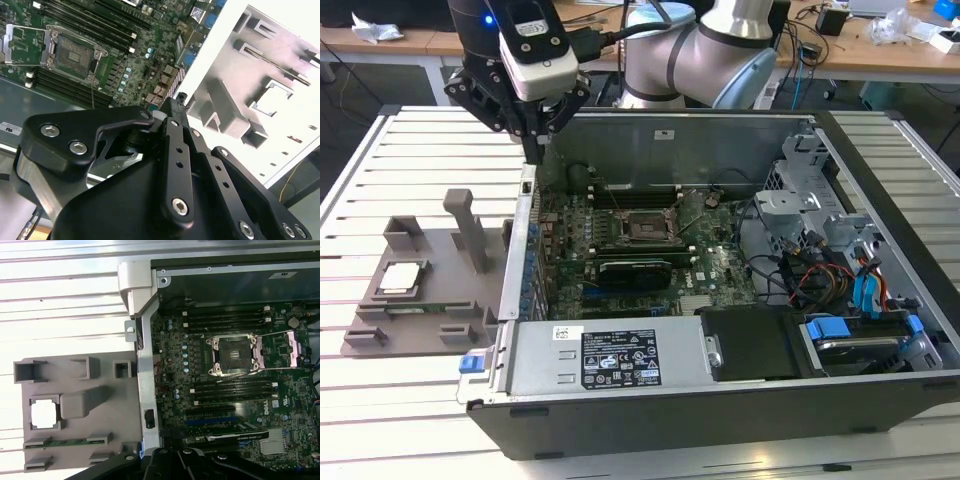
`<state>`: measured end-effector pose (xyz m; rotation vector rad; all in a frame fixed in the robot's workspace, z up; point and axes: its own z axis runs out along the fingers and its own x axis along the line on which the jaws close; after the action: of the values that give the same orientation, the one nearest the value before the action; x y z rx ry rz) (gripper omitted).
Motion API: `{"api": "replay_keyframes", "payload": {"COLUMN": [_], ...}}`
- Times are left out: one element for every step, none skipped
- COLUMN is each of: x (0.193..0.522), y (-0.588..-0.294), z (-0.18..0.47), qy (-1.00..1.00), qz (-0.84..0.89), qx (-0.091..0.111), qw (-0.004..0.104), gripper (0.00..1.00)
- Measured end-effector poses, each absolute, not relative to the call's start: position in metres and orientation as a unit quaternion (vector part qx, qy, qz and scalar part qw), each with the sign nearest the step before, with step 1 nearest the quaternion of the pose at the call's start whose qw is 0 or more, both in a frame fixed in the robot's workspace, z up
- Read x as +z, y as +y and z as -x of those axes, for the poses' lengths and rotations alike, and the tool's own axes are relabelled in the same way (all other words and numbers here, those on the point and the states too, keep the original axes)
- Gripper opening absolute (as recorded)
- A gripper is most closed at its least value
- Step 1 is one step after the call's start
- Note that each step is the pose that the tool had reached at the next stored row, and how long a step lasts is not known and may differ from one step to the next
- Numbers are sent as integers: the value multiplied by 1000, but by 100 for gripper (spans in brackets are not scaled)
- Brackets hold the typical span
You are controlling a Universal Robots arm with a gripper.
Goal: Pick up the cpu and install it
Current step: 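Reach for the cpu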
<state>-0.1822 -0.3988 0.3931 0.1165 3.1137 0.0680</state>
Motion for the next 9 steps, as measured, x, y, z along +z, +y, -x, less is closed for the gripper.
{"api": "replay_keyframes", "payload": {"x": [393, 393, 393, 393, 393, 393, 393, 393, 393], "y": [-399, -399, -399, -399, -399, -399, -399, -399, -399], "z": [183, 183, 184, 184, 185, 186, 186, 187, 187], "qy": [999, 999, 999, 999, 999, 999, 999, 999, 999], "qz": [-37, -37, -37, -37, -37, -37, -37, -37, -37], "qx": [22, 22, 22, 22, 22, 22, 22, 22, 22], "qw": [13, 12, 12, 12, 12, 12, 13, 12, 13], "gripper": [11, 11, 11, 11, 11, 11, 11, 11, 11]}}
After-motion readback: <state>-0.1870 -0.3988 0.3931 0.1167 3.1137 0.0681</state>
